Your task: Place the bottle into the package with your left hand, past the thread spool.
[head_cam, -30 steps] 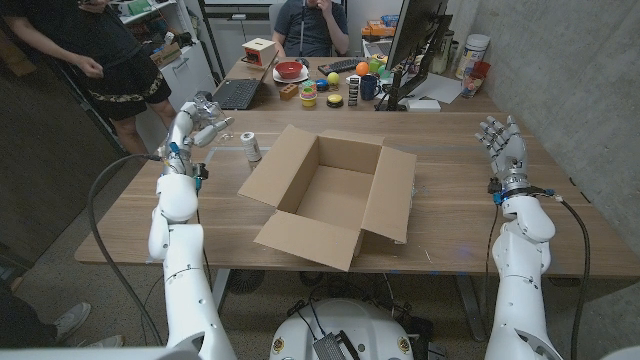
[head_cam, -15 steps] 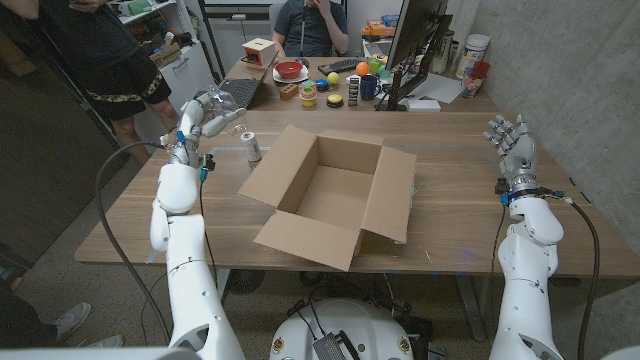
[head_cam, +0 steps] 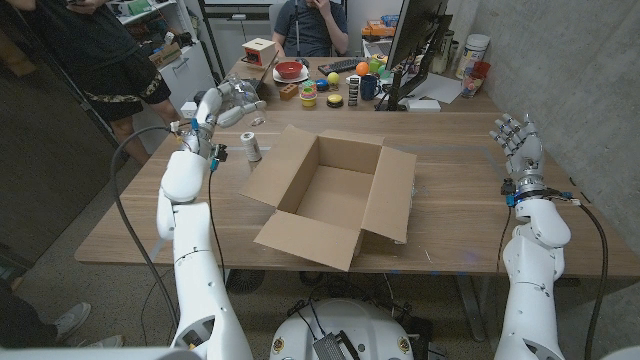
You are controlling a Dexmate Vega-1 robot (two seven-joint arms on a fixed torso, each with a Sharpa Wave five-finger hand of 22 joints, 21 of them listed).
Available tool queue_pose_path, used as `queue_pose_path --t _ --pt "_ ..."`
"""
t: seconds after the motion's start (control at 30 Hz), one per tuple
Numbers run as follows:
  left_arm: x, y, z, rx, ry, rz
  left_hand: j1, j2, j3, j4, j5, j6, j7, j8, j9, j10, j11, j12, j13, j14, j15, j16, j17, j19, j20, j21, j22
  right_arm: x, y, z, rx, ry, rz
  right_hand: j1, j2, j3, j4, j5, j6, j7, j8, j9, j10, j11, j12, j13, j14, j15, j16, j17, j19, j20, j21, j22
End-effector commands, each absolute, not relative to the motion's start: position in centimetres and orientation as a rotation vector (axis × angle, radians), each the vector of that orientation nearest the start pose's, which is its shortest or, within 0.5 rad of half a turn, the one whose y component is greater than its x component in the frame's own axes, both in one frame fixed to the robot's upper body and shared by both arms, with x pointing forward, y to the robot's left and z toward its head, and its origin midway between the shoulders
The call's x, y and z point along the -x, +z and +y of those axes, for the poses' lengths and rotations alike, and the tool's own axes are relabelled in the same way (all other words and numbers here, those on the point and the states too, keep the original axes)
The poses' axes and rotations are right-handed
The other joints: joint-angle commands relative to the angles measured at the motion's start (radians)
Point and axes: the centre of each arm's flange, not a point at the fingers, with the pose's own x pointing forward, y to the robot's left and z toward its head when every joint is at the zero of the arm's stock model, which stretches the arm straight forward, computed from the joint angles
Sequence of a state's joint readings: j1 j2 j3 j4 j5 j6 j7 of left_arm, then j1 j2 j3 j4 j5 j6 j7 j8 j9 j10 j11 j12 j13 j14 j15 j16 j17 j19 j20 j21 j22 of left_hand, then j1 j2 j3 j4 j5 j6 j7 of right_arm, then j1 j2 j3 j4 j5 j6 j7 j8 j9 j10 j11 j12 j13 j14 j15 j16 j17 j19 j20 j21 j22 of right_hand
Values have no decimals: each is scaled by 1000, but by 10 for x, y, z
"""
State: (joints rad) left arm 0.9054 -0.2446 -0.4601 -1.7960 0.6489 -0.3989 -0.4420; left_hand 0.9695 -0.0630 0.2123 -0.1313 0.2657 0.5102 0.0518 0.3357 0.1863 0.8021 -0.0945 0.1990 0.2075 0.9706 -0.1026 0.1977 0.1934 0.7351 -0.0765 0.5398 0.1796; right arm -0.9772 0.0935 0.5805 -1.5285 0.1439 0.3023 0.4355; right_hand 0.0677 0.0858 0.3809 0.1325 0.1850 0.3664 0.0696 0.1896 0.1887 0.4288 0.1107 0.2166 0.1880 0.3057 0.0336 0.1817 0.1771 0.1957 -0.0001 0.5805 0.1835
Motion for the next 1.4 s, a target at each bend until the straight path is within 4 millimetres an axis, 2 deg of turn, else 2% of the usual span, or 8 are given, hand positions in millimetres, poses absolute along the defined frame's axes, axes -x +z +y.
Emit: queue_pose_path --t 0.03,0.6,1.4 --pt "-526 97 281 -643 32 -953 113 123 34 8 -1 350 -122 -3 2 112 -109 0 2 44 -125 8 3 5 -59 -1 5 -547 -40 -445 -147 -162 -889 -7 -1 -7 -1 7 11 4 8 1 8 -3 3 2 7 0 5 3 8 -4 -1 2" --pt "-511 120 243 -735 -74 -979 118 124 36 9 -5 357 -122 -12 2 116 -108 0 2 49 -125 9 4 8 -60 0 6 -539 -42 -454 -154 -172 -917 -8 -1 -7 -1 7 11 5 7 1 7 -5 2 2 6 3 4 3 9 -8 -3 2" --pt "-498 139 190 -1036 -126 -985 141 118 42 -1 -10 360 -126 -27 4 114 -108 -4 3 49 -126 8 5 7 -60 -1 6 -536 -44 -458 -164 -182 -938 -9 -2 -9 -1 7 11 7 6 1 11 -2 3 2 8 0 5 3 11 -9 -6 2"
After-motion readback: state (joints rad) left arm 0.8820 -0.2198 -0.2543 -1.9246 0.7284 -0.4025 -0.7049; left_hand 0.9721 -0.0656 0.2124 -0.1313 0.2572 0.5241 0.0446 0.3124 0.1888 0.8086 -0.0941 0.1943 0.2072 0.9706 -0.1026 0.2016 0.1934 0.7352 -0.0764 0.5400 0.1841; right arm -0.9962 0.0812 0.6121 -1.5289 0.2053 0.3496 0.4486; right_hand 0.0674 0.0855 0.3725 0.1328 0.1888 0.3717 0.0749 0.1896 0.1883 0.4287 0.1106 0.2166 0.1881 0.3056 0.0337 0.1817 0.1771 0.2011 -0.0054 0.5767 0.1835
